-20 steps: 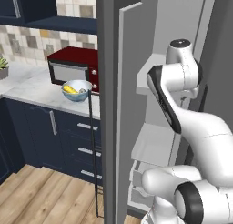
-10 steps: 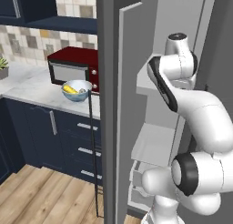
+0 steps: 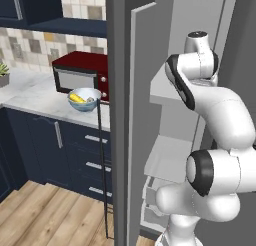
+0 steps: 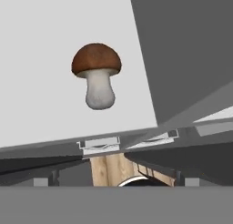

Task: Take the mushroom, corn, and mushroom from the freezer and place them in the bowl on the counter.

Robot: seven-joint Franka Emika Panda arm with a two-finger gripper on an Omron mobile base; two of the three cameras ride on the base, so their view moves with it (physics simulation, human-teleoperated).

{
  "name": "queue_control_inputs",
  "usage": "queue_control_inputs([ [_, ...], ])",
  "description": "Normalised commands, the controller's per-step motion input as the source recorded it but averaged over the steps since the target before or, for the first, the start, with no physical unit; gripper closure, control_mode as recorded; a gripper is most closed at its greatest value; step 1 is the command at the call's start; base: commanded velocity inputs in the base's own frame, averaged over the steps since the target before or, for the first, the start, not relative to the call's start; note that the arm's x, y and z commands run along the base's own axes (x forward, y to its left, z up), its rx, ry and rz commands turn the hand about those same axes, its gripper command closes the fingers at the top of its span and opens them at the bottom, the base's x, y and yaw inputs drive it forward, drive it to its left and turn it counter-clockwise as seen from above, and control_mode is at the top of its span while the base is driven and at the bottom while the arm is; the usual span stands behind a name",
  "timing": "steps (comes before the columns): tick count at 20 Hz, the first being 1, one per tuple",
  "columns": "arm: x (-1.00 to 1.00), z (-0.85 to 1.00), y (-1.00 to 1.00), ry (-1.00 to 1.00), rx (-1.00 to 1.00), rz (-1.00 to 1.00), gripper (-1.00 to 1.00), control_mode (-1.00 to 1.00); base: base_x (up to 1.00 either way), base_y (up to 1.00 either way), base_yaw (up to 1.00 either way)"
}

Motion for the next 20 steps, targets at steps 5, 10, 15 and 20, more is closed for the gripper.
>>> queue_control_inputs([
  [5,0.18,-0.04,-0.11,0.0,0.0,0.0,-1.0,-1.0,0.0,0.0,0.0],
  [10,0.27,-0.07,0.0,-0.01,0.0,0.0,-1.0,-1.0,0.0,0.0,0.0],
  [15,0.35,0.0,0.14,0.0,0.0,0.0,-1.0,-1.0,0.0,0.0,0.0],
  [20,0.71,0.0,0.0,0.04,0.0,0.0,-1.0,-1.0,0.0,0.0,0.0],
])
